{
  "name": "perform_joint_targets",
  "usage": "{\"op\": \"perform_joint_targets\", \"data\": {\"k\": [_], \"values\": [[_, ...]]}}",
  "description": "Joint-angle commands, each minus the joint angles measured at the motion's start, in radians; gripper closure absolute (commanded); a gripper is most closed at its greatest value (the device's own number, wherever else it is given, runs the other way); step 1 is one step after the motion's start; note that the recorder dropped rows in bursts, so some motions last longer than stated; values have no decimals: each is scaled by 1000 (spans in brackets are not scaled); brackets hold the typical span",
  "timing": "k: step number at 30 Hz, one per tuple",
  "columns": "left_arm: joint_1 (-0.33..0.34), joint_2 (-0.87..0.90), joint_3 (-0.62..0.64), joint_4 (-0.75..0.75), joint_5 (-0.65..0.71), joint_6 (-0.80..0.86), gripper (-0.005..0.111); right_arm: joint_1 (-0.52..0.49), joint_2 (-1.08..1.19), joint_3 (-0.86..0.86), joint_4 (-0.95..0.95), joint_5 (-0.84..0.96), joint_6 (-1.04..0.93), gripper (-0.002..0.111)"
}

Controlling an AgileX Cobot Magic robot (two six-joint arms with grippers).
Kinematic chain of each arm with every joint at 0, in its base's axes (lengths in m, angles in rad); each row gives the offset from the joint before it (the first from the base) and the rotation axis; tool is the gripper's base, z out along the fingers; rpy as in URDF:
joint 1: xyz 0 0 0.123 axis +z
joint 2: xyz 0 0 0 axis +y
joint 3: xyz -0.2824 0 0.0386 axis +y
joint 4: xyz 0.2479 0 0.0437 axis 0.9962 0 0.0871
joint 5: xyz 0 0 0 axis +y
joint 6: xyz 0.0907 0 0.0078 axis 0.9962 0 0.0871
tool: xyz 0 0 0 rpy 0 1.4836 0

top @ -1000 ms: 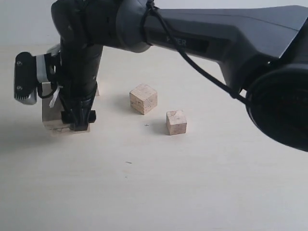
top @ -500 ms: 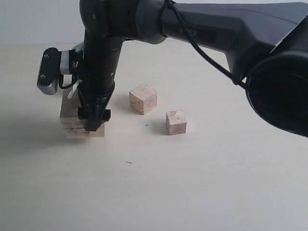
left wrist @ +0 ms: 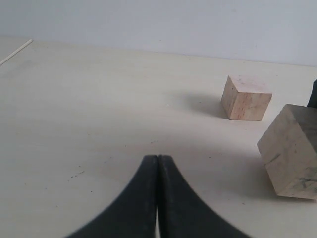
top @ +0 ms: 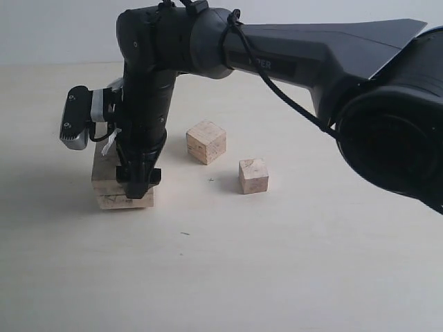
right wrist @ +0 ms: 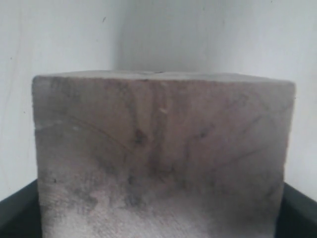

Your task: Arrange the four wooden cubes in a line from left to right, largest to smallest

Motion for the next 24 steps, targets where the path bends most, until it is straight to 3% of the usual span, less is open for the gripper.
{"op": "perform_joint_targets", "data": {"k": [1,14,20,24], "values": [[-5,-7,3,2,-12,-7,107,1,-10,-8,9,-9,-9,100],[-5,-7,3,2,-12,-7,107,1,-10,-8,15,-9,-2,64],[-5,-7,3,2,-12,-7,107,1,-10,-8,17,-35,46,39],[-5,-7,3,2,-12,-7,107,1,-10,-8,17,-37,57,35]]}}
